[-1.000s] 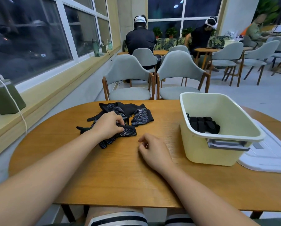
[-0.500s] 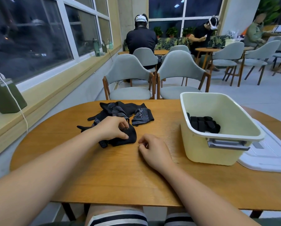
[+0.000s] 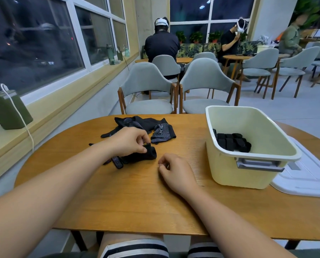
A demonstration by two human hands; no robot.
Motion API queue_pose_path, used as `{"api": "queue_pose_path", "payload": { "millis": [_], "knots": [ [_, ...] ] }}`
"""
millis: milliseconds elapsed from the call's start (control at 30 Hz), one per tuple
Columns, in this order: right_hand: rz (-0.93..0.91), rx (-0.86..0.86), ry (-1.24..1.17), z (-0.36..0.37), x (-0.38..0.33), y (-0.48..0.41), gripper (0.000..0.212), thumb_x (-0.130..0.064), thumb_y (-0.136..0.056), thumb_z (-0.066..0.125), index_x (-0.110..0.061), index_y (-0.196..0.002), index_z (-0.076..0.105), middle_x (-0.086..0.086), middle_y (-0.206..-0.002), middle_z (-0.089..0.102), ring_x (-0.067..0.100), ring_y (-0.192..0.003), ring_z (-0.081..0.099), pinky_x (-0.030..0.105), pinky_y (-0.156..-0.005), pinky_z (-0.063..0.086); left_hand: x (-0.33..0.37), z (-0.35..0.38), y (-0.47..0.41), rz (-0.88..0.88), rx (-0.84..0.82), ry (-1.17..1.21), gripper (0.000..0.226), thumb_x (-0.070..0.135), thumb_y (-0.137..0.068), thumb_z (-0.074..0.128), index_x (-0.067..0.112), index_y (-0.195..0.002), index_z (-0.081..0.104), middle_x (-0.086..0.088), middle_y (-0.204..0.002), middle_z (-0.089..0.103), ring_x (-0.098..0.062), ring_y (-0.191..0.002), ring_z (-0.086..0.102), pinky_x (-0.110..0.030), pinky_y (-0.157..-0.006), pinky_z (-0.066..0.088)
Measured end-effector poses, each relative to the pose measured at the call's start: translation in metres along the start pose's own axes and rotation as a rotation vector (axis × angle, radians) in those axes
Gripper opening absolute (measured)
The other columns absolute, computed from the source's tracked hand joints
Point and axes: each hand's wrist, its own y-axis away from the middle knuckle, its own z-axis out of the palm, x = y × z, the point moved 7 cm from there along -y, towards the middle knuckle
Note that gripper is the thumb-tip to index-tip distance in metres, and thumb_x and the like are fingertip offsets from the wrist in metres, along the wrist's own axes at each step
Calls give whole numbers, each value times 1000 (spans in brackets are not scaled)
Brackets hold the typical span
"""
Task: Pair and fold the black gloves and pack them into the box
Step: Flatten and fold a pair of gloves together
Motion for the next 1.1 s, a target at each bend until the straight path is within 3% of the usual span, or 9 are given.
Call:
{"api": "queue_pose_path", "payload": {
  "millis": [233, 367, 500, 600, 667, 800, 867, 933, 1100],
  "knots": [
    [9, 3, -46, -1, 2, 0, 9, -31, -98, 64, -30, -99, 72, -13, -94, 70, 6, -85, 63, 39, -81, 56, 13, -44, 9, -28, 170, 77, 11, 27, -92, 82, 33, -95, 72, 10, -89, 73, -8, -81, 68, -23, -64, 44],
    [52, 50, -207, -11, -3, 3, 17, -37, -104, 65, -26, -94, 72, -10, -84, 71, 7, -81, 64, 37, -79, 55, 16, -62, 16, -57, 263, 205, 7, 24, -93, 81, 25, -95, 74, 5, -89, 74, -10, -81, 67, -22, -64, 44],
    [103, -17, -628, -16, -31, 13, 42, -42, -112, 54, -12, -93, 76, 6, -87, 79, 12, -78, 72, 29, -71, 53, 13, -74, 23, -90, 383, 361, 9, 23, -91, 83, 23, -90, 73, 4, -82, 72, -6, -67, 63, -26, -64, 46],
    [231, -254, -1003, 0, -64, 24, 63, -57, -106, 43, -5, -100, 77, 22, -102, 80, 25, -84, 74, 32, -69, 53, 11, -74, 26, -113, 413, 510, 16, 19, -90, 83, 19, -98, 69, 3, -79, 69, -11, -48, 59, -32, -58, 49],
    [293, -422, -1164, 12, -81, 33, 80, -70, -98, 36, -1, -111, 75, 30, -115, 77, 30, -95, 76, 33, -75, 56, 16, -71, 30, -117, 381, 625, 26, 14, -92, 81, 16, -112, 65, -3, -85, 69, -13, -50, 63, -35, -58, 57],
    [376, -587, -1434, 21, -98, 46, 96, -81, -102, 23, -4, -148, 57, 22, -137, 71, 34, -132, 67, 45, -109, 51, 31, -59, 42, -77, 256, 804, 44, 2, -96, 74, 24, -132, 61, -13, -90, 64, -13, -65, 70, -31, -67, 64],
    [415, -567, -1544, 21, -99, 44, 98, -84, -99, 27, -7, -157, 47, 22, -143, 68, 32, -137, 64, 48, -118, 47, 35, -52, 49, -76, 213, 850, 42, 0, -97, 70, 25, -131, 65, -17, -97, 61, -22, -73, 73, -29, -67, 64],
    [450, -502, -1639, 21, -94, 36, 98, -86, -97, 33, -10, -158, 44, 22, -146, 66, 32, -139, 63, 48, -119, 46, 36, -45, 55, -93, 199, 892, 35, -3, -98, 64, 20, -124, 70, -17, -97, 57, -21, -67, 74, -29, -65, 64],
    [501, -317, -1744, 16, -62, 14, 97, -85, -96, 37, -9, -152, 58, 15, -141, 70, 33, -141, 60, 49, -124, 41, 31, -24, 69, -154, 131, 912, 17, -2, -97, 61, 7, -97, 75, -18, -101, 66, -25, -76, 74, -23, -58, 61]
  ]
}}
